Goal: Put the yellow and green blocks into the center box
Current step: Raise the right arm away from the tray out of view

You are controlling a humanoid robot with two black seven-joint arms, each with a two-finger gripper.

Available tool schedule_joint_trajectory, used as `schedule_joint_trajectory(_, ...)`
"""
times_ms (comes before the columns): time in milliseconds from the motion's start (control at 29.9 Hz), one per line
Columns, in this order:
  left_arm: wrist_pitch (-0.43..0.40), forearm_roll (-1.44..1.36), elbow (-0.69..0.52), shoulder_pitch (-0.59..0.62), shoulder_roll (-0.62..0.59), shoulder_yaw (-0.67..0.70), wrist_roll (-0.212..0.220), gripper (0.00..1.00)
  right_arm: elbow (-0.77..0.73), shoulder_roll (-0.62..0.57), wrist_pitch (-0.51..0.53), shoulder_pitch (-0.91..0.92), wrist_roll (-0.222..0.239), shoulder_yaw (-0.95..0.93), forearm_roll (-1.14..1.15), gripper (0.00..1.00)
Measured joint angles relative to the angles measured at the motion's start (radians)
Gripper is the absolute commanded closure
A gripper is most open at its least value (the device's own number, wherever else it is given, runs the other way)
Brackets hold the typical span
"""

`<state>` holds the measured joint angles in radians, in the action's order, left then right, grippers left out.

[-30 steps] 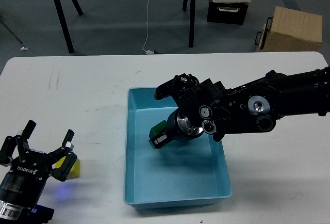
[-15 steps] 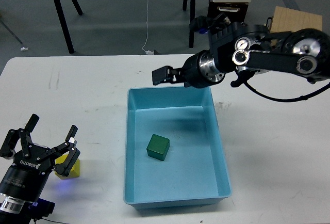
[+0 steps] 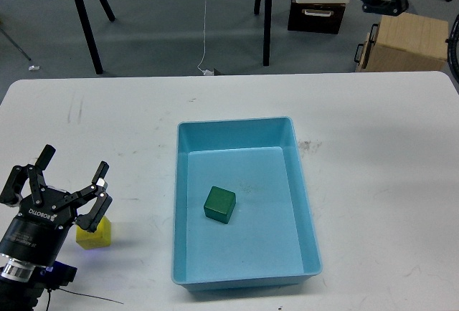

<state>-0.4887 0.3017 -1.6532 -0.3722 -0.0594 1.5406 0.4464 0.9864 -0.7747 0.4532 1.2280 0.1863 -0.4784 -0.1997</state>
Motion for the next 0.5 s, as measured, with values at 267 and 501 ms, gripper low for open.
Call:
schedule_joint_trajectory(267,0.0,-0.001,0.0,0.005,-0.008,0.0,0.0,0.0,-0.154,0.003,0.035,-0.336,-0.023,-0.478,-0.152,0.0)
schedule_joint_trajectory(501,0.0,0.0,-0.004,0.026,-0.008,0.002,-0.004,0.0,-0.065,0.005,0.035,-0.714,-0.023,-0.786,-0.253,0.0)
